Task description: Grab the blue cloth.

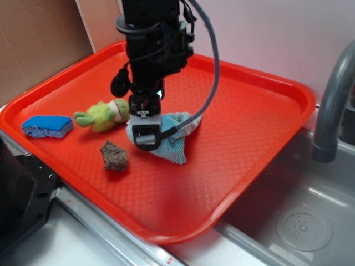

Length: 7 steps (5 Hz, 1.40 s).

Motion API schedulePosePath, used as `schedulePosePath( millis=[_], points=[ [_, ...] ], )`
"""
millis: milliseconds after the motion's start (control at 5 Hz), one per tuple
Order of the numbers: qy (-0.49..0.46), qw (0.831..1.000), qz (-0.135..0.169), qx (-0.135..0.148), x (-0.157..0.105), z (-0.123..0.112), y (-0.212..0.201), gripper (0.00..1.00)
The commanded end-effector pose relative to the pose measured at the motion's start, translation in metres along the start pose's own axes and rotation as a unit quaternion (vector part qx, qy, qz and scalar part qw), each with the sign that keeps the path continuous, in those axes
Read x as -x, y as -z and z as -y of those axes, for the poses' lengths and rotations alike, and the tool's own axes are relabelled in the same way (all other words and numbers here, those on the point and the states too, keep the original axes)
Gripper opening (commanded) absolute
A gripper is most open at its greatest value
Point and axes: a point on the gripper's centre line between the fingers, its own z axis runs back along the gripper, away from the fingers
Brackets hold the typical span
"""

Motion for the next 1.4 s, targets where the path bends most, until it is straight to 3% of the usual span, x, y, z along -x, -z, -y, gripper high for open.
schedulePosePath(
  millis=[0, 200, 400, 600, 800, 1000, 1200],
  points=[
    [0.002, 1.000, 0.022, -0.006, 0.006, 0.015, -0.010, 1.00],
    [0.009, 0.999, 0.027, 0.026, 0.007, -0.006, 0.033, 1.00],
    [-0.006, 0.998, 0.032, 0.054, -0.006, -0.017, 0.055, 0.80],
    [-0.029, 0.998, -0.018, 0.051, -0.012, -0.016, 0.064, 0.00],
    [-0.062, 0.997, -0.010, 0.037, -0.002, -0.015, 0.048, 0.00],
    [-0.136, 0.991, 0.004, 0.015, 0.019, -0.016, 0.005, 0.00],
    [-0.204, 0.977, 0.060, -0.021, 0.051, -0.010, -0.040, 0.00]
  ],
)
